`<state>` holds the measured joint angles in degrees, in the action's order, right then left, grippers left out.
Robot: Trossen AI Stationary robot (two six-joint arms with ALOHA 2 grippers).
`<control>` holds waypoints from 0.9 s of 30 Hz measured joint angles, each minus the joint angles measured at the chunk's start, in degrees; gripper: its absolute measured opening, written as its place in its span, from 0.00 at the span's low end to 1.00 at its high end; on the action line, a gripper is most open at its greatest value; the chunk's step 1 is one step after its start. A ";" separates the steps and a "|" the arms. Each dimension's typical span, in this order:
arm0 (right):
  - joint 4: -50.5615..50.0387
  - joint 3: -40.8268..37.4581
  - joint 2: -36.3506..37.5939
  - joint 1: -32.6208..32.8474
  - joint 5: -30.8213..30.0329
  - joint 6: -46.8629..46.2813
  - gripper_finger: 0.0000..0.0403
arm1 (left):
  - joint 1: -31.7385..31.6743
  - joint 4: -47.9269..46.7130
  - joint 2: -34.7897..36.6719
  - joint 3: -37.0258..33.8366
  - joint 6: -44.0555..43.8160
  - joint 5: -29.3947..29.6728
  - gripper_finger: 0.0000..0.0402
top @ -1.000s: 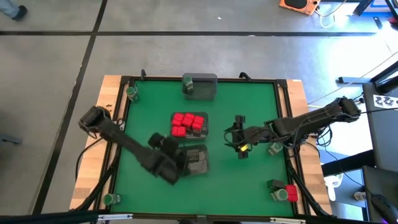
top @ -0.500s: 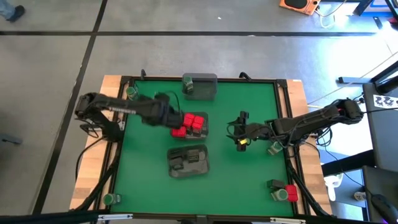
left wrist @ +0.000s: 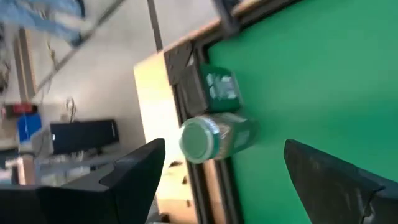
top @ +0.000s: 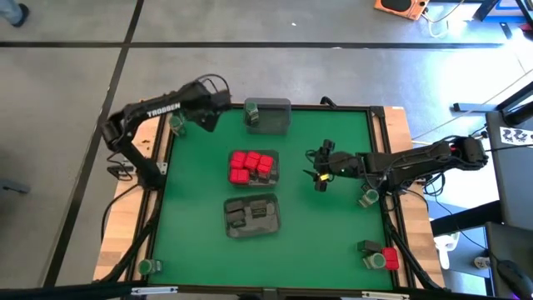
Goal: Sort spices by type
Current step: Put the green seasoning bottle into the top gray bin
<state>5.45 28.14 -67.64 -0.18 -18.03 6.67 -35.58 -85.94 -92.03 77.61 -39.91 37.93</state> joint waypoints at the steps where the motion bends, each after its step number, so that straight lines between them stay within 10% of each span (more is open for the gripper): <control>1: 0.93 -0.39 0.00 -0.54 0.85 0.12 0.68 | -1.74 0.07 0.00 -0.45 0.94 -1.04 0.81; 27: 3.92 -0.90 -0.17 -3.27 6.76 1.78 0.68 | -15.51 9.34 -2.29 -11.13 6.52 -5.72 0.81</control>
<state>9.37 27.24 -67.81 -3.44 -11.27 8.45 -51.09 -76.60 -94.32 66.48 -33.39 32.21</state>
